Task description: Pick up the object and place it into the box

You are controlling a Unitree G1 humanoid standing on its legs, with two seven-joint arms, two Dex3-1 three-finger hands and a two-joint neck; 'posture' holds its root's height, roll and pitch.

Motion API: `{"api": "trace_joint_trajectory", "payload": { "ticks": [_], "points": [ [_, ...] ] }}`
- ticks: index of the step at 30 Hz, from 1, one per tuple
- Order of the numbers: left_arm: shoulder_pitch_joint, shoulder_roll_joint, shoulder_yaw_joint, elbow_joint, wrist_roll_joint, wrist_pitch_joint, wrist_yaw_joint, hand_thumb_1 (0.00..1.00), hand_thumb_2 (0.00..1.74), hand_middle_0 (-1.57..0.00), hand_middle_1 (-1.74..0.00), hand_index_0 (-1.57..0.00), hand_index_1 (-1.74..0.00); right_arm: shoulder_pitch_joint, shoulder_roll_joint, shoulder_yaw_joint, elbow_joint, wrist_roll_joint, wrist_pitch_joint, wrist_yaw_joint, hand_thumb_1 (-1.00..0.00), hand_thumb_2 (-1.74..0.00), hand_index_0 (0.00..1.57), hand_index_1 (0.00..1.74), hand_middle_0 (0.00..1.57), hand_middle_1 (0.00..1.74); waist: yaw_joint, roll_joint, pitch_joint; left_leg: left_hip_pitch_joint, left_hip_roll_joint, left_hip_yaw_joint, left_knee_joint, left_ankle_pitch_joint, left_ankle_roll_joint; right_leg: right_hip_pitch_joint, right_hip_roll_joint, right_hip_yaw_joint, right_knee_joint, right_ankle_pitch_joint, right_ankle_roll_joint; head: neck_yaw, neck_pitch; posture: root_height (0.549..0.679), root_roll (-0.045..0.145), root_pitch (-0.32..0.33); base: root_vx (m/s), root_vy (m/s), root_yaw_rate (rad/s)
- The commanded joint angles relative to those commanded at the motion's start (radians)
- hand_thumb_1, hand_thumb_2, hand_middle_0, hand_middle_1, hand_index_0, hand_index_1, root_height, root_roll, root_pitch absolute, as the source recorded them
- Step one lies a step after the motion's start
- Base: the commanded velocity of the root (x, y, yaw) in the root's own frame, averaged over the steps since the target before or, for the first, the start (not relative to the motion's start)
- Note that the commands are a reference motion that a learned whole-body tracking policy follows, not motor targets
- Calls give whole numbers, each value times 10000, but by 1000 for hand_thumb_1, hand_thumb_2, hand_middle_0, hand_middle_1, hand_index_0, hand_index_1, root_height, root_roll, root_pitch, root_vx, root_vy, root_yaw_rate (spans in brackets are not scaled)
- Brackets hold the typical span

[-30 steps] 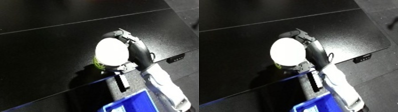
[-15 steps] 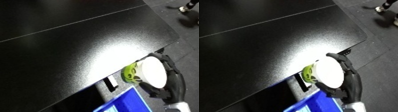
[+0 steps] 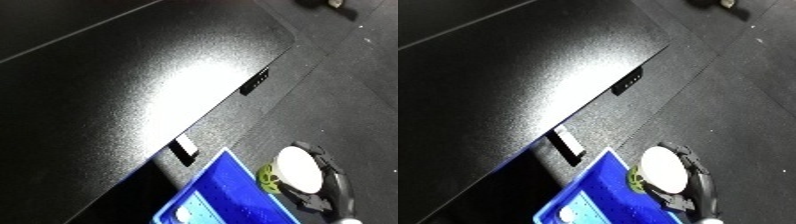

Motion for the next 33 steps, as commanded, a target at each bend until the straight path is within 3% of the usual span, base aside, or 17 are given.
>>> {"api": "trace_joint_trajectory", "payload": {
  "ticks": [4,9,14,22,33],
  "points": [
    [-79,69,-71,197,41,92,-182,0,0,0,0,0,0,-135,-275,363,1429,417,434,330,-650,-1131,1020,1131,1020,1131,48,189,-43,139,-119,-84,-120,53,-30,112,-30,17,-61,-15,-45,706,-616,640,64,-24,15,24,12],
    [-153,103,-269,380,177,154,-388,0,0,0,0,0,0,-465,-526,897,3012,128,1113,489,-650,-1131,1020,1131,1020,1131,227,412,-131,231,-265,-211,-193,99,-51,232,-91,8,-118,-22,-93,1579,-1172,641,68,-28,16,2,51],
    [-219,144,-476,463,393,219,-496,0,0,0,0,0,0,-997,-777,1275,4822,-18,1688,1230,-400,-696,628,696,628,696,510,604,-224,238,-382,-336,-191,134,-55,310,-177,-43,-158,-3,-111,2154,-1301,642,72,-32,6,-17,78],
    [-254,247,-724,548,505,305,-672,0,0,0,0,0,0,-1625,-837,1589,6642,-300,1647,1913,0,0,0,0,0,0,809,783,-415,220,-529,-510,-160,193,-73,387,-249,-117,-110,-33,-115,2437,-1539,643,75,-37,10,-16,76],
    [-358,212,-869,546,632,-149,-223,0,0,0,0,0,0,-1768,-516,1989,7234,-738,1672,2144,0,0,0,0,0,0,1092,652,-569,81,-588,-724,12,246,-84,437,-244,-259,19,-53,-150,1868,-1680,642,74,-44,8,-25,72]
  ]
}}
